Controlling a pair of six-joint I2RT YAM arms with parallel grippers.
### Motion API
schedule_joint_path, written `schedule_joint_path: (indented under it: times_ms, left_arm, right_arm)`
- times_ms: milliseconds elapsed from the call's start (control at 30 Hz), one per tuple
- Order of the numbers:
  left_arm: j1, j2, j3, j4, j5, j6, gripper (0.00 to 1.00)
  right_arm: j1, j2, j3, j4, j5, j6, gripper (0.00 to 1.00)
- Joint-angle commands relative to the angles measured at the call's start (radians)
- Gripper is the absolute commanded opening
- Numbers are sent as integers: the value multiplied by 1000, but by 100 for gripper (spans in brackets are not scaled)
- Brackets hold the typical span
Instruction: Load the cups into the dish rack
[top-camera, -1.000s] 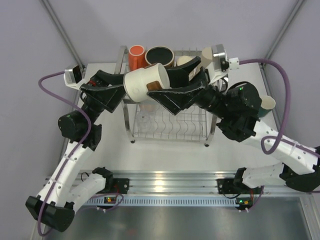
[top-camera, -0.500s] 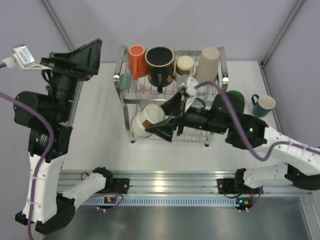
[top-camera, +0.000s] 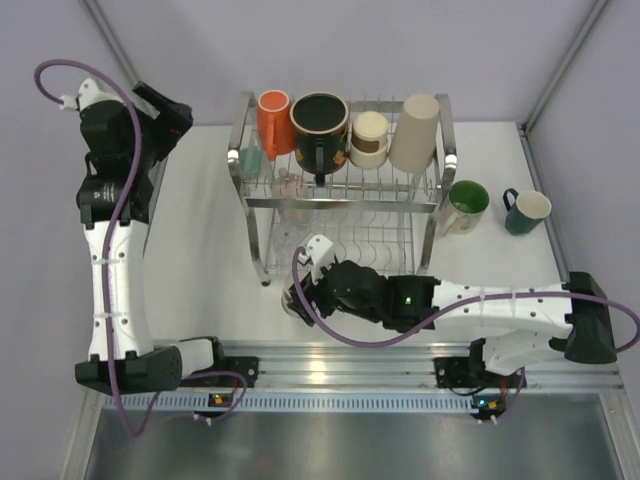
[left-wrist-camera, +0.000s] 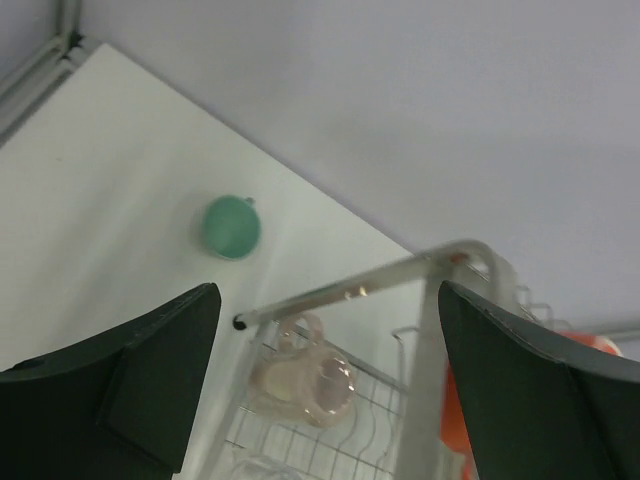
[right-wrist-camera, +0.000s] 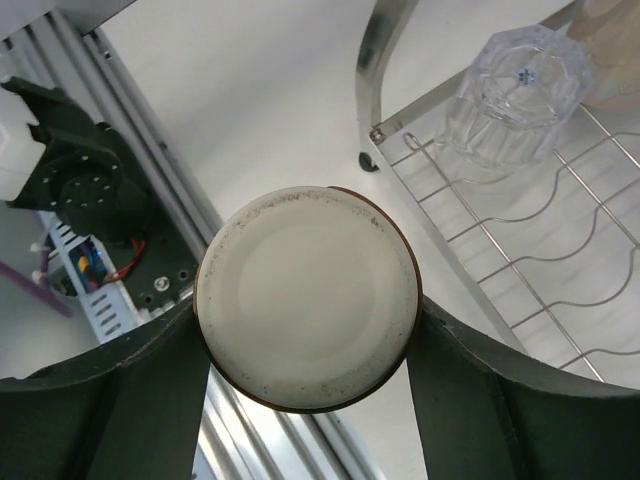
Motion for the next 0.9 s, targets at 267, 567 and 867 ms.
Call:
schedule_joint_path:
  times_ms: [267, 567, 867]
  left_arm:
    - [195, -49, -178, 69, 211, -61, 96]
    - [201, -74, -224, 84, 226, -70, 96]
    - [204, -77, -228, 90, 236, -70, 96]
  right_arm:
    - [-87, 107, -7, 264, 361, 74, 0]
    - [-177, 173, -23, 307, 410, 131, 0]
    - [-185, 200, -70, 358, 355, 162, 0]
